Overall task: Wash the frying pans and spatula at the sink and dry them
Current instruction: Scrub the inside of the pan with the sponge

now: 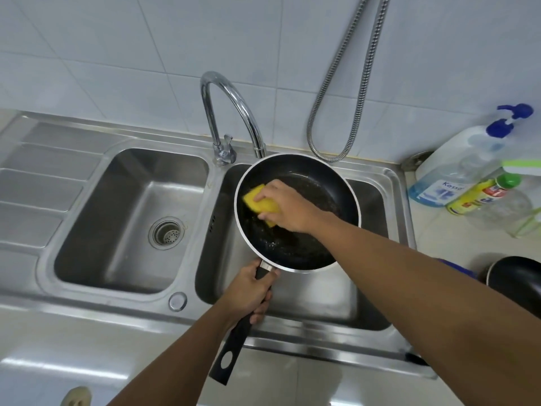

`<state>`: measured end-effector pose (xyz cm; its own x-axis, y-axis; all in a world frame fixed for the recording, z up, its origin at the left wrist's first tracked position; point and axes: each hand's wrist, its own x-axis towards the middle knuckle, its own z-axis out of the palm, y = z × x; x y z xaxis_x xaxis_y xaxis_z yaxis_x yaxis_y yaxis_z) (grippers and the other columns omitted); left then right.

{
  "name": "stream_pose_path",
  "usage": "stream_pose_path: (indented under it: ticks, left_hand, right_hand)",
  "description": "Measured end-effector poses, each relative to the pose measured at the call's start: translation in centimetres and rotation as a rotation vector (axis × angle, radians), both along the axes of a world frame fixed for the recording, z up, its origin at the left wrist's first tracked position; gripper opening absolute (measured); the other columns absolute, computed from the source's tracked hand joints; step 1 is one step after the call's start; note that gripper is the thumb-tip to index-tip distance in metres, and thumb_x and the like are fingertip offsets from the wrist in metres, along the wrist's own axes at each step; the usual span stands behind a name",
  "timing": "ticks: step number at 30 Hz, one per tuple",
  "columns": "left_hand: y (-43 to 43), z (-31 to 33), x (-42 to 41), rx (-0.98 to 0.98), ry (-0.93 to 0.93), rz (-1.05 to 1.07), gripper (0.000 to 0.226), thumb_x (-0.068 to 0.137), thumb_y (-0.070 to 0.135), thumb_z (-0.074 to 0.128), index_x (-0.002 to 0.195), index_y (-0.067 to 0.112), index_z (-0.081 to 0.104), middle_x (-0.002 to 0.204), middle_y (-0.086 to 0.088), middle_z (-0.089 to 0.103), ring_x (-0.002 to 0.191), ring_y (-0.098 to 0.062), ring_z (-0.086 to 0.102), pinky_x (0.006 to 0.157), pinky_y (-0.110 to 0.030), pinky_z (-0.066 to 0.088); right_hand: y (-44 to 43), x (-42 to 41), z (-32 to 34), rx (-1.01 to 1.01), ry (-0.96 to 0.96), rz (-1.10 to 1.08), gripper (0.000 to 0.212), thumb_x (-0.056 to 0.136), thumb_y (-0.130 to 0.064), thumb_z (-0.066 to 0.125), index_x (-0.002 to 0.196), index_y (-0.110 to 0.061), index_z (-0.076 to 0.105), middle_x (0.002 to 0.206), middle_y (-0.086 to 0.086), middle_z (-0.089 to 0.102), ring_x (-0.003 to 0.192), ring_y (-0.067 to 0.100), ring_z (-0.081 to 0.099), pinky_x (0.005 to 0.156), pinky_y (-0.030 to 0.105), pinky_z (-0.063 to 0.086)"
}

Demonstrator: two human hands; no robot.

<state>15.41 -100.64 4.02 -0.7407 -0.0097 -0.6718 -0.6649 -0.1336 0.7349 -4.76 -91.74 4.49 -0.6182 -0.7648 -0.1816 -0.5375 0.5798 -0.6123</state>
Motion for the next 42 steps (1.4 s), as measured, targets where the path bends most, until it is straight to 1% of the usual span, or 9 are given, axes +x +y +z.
stream_pose_path:
  ticks: [8, 14, 20, 24, 30, 34, 38, 40, 42]
  left_hand:
    - [-1.0, 0.1, -0.2, 0.098, -0.021, 0.054, 0.020, 0.104, 0.031, 0.061, 0.108, 0.013, 0.052, 0.065, -0.005, 0.046, 0.041, -0.015, 0.031, 0.036, -0.021, 0.031]
    - [-1.0, 0.2, 0.4, 0.080, 0.006, 0.014, 0.021, 0.105, 0.029, 0.060, 0.113, 0.011, 0.053, 0.063, -0.005, 0.047, 0.041, -0.016, 0.033, 0.036, -0.022, 0.032]
    - [-0.4, 0.4, 0.4, 0.058, 0.028, -0.052, 0.018, 0.105, 0.029, 0.059, 0.120, 0.019, 0.055, 0.064, -0.006, 0.048, 0.042, -0.017, 0.034, 0.036, -0.024, 0.033]
    - [-0.5, 0.0, -0.3, 0.020, 0.050, -0.053, 0.017, 0.105, 0.029, 0.060, 0.118, 0.019, 0.057, 0.068, -0.010, 0.047, 0.043, -0.018, 0.034, 0.037, -0.026, 0.032]
    - [-1.6, -0.7, -1.5, 0.032, -0.008, 0.019, 0.014, 0.104, 0.028, 0.061, 0.114, 0.019, 0.055, 0.061, -0.004, 0.044, 0.039, -0.015, 0.030, 0.036, -0.020, 0.029]
    - [-2.3, -0.6, -1.9, 0.087, -0.013, 0.038, 0.017, 0.104, 0.028, 0.061, 0.112, 0.015, 0.054, 0.062, -0.003, 0.045, 0.039, -0.014, 0.031, 0.037, -0.020, 0.029]
    - [-2.5, -0.5, -1.8, 0.081, 0.001, 0.019, 0.016, 0.105, 0.027, 0.061, 0.116, 0.017, 0.054, 0.063, -0.004, 0.045, 0.040, -0.015, 0.032, 0.038, -0.021, 0.030]
    - [-2.3, -0.3, -1.7, 0.065, 0.004, -0.003, 0.018, 0.104, 0.027, 0.062, 0.118, 0.018, 0.055, 0.063, -0.004, 0.045, 0.040, -0.016, 0.032, 0.038, -0.021, 0.030]
    - [-2.0, -0.1, -1.4, 0.054, 0.009, -0.025, 0.020, 0.104, 0.027, 0.062, 0.120, 0.019, 0.056, 0.064, -0.005, 0.046, 0.041, -0.016, 0.033, 0.039, -0.023, 0.030]
  right_hand:
    - [6.2, 2.3, 1.4, 0.154, -0.057, 0.154, 0.021, 0.070, -0.011, 0.082, 0.087, -0.021, 0.076, 0.109, 0.001, 0.055, 0.099, 0.019, 0.056, 0.092, 0.030, 0.044]
    - [8.6, -1.5, 1.9, 0.384, 0.200, -0.075, 0.022, 0.076, -0.021, 0.077, 0.091, -0.028, 0.062, 0.117, -0.002, 0.046, 0.109, 0.023, 0.048, 0.098, 0.040, 0.044]
    - [3.1, -4.6, 0.1, 0.141, 0.180, -0.303, 0.027, 0.088, -0.009, 0.068, 0.113, -0.019, 0.061, 0.127, 0.007, 0.042, 0.116, 0.030, 0.048, 0.102, 0.040, 0.042]
    - [-1.0, -3.1, 0.3, 0.064, 0.062, -0.204, 0.029, 0.090, -0.015, 0.072, 0.118, -0.017, 0.067, 0.127, 0.007, 0.046, 0.118, 0.026, 0.050, 0.104, 0.034, 0.037]
    - [0.5, 1.5, 0.1, 0.095, -0.109, 0.030, 0.021, 0.083, -0.013, 0.077, 0.099, -0.026, 0.079, 0.122, -0.001, 0.054, 0.114, 0.016, 0.053, 0.105, 0.030, 0.039]
    - [5.1, 2.1, 0.3, 0.181, -0.109, -0.064, 0.014, 0.076, -0.009, 0.079, 0.085, -0.020, 0.081, 0.116, -0.004, 0.059, 0.106, 0.009, 0.052, 0.093, 0.010, 0.032]
    - [7.6, -0.6, 0.4, 0.279, 0.025, -0.226, 0.007, 0.080, -0.014, 0.077, 0.079, -0.021, 0.076, 0.116, 0.001, 0.055, 0.114, 0.024, 0.051, 0.106, 0.035, 0.040]
    - [7.3, -2.7, 0.0, 0.328, 0.131, -0.335, 0.006, 0.085, -0.015, 0.072, 0.088, -0.019, 0.073, 0.122, 0.008, 0.050, 0.116, 0.029, 0.049, 0.106, 0.041, 0.040]
    - [6.2, -4.6, -0.5, 0.301, 0.173, -0.418, 0.018, 0.086, -0.010, 0.068, 0.103, -0.016, 0.068, 0.126, 0.012, 0.045, 0.119, 0.034, 0.047, 0.106, 0.043, 0.040]
